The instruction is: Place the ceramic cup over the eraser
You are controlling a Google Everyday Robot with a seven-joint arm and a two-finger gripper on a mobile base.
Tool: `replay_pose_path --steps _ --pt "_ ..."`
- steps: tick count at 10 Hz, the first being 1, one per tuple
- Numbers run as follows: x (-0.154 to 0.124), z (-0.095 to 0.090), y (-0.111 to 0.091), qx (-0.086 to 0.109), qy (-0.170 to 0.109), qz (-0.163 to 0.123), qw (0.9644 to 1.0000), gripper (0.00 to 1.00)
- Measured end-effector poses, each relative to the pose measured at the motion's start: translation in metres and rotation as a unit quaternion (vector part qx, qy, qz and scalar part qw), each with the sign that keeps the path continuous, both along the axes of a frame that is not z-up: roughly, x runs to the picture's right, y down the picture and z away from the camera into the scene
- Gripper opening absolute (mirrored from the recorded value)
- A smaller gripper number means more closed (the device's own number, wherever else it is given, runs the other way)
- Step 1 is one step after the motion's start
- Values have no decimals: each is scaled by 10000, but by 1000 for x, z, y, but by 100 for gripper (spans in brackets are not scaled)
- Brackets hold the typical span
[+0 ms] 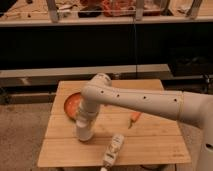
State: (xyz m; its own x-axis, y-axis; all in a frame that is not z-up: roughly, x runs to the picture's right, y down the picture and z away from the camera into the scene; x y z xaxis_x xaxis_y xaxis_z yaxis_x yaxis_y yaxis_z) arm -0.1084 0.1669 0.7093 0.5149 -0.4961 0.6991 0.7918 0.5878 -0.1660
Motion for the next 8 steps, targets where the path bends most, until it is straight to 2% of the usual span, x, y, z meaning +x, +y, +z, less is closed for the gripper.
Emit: replay_pose_path --steps 2,3,7,8 --pt "3 -1 -2 11 28 9 10000 65" --pt "6 -1 -3 10 47 26 10000 62" --pt "8 0 -3 8 56 29 10000 61" --pt "9 0 -4 9 65 37 10000 57"
